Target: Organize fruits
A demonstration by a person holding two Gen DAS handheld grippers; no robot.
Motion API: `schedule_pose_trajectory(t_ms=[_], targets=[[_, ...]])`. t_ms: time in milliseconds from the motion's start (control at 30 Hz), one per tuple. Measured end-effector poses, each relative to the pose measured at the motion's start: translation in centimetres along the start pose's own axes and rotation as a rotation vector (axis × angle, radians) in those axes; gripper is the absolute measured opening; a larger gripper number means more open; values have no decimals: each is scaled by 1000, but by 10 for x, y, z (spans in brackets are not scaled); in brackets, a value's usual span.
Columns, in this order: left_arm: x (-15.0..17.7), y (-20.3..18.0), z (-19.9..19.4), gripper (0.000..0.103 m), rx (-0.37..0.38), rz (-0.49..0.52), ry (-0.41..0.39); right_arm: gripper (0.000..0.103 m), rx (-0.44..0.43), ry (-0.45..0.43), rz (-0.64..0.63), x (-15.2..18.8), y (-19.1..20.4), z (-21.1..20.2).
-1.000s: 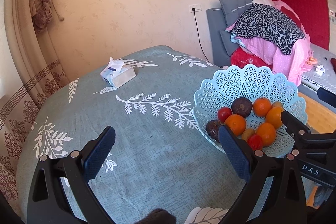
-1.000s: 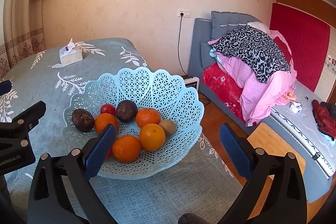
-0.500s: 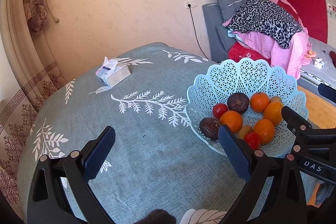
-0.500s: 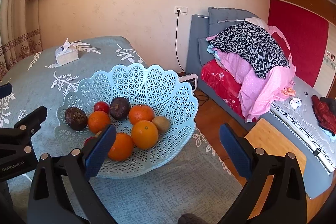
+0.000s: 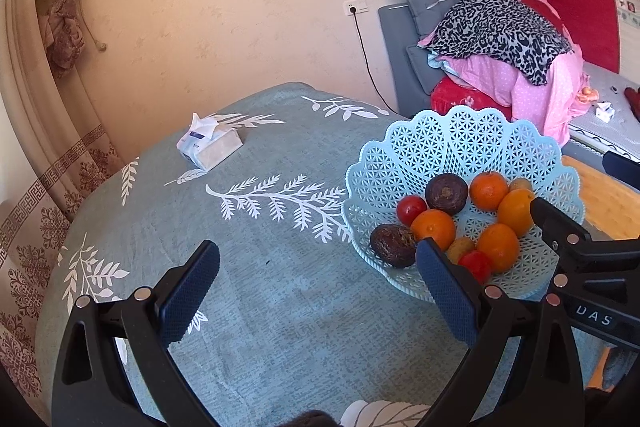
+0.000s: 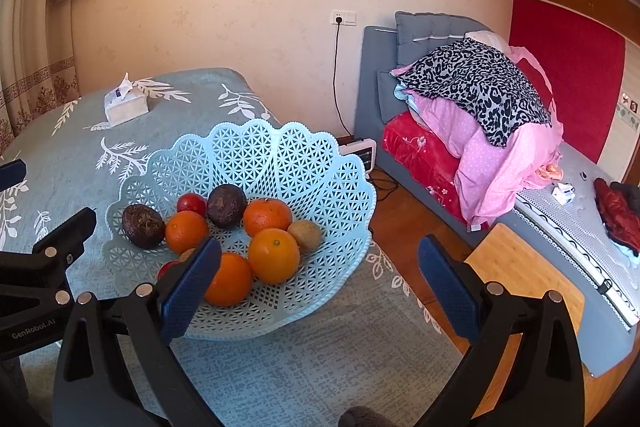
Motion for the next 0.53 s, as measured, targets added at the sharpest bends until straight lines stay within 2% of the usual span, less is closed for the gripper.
schedule_pose_trajectory(t_ms=[300,533], targets=[[1,3,0,98,18,-16,7,100,-1,0,1,0,0,0],[7,21,0,98,24,-69,26,100,-14,-5,-15,-1,10,-5]])
Point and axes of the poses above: each gripper's, at about its wrist camera, not at the fingertips, and z roughly the way its jaws point, y to its left, x to its underside, the point moved 9 cm from there along z, roughly the way its jaws point, and after that the axes turned 14 degrees about y, right-handed, at the moved point
